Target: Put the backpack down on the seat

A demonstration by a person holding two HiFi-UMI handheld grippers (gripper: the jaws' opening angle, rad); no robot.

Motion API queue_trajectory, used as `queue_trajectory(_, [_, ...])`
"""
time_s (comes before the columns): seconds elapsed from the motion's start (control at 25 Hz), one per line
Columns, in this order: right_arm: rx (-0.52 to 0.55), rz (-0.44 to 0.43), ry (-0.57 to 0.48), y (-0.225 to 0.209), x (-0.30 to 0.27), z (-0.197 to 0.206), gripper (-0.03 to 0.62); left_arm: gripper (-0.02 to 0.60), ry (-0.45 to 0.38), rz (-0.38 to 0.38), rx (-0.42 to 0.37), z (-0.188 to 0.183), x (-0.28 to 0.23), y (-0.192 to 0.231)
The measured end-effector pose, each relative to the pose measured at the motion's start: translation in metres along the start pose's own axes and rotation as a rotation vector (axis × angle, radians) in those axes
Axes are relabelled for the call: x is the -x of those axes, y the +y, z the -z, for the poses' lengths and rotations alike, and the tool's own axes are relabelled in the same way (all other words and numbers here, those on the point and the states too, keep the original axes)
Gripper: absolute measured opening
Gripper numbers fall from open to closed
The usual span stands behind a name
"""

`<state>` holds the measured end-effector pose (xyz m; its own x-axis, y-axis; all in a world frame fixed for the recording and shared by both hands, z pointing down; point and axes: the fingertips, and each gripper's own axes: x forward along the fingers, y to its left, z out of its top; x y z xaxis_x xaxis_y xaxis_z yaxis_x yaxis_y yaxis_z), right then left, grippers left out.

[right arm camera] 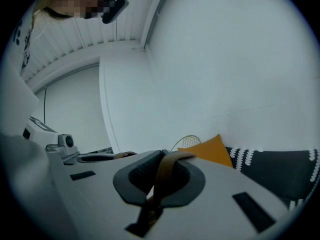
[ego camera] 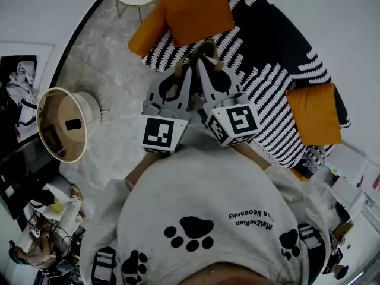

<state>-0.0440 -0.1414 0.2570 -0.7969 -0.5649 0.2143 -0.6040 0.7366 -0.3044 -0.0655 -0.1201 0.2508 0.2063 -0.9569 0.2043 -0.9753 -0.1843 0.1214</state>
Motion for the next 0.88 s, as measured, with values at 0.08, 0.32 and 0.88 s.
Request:
queue_trajectory(0.08, [-0.004,0.006,-0.004,-0.01,-0.002,-0.001,0.032,0.018,0.006,0.005,0.001,0.001,-0.008,-0.003])
queue_trajectory(0.32, [-0.04,0.033,-0.012,-0.022,-0.002,-0.003,0.032,0.018,0.03,0.034,-0.01,0.001,-0.02,-0.006])
queue_trajectory(0.88, [-0.077,0.154,-0.033,-0.042,-0.009,-0.01,0.031,0.018,0.084,0.189,-0.056,-0.006,-0.049,-0.002])
